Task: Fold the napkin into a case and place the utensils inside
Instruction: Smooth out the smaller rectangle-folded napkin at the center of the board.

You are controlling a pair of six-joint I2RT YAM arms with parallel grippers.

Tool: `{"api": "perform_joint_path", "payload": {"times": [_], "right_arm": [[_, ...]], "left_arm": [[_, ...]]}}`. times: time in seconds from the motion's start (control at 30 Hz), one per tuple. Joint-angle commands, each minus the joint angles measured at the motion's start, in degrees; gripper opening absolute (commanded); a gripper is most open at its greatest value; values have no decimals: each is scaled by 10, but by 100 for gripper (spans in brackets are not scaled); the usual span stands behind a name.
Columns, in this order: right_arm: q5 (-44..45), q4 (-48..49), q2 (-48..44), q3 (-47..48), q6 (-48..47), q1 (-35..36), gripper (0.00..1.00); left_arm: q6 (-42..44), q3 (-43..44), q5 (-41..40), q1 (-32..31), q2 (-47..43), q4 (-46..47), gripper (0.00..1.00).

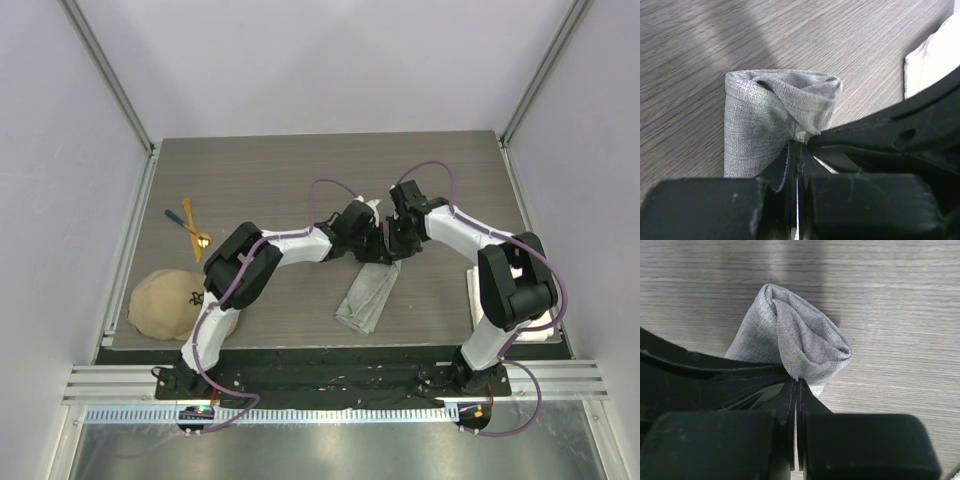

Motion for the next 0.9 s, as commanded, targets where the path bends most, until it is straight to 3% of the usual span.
{"api": "perform_joint_path", "payload": {"times": [0.0,0.33,0.57,0.87], "right_arm": [[-51,16,-14,14,30,12,1],[-30,86,51,-41,35,-1,1],[-29,90,21,-54,32,-14,1],[-54,81,22,-45,27,-38,4]], "left_arm": [[-3,-6,-12,-6,-9,22,1],[3,-33,-19,-11,-20,32,0],[15,-28,-22,-15,-42,18,0],[64,-22,-39,-15,-137,-104,6]]}}
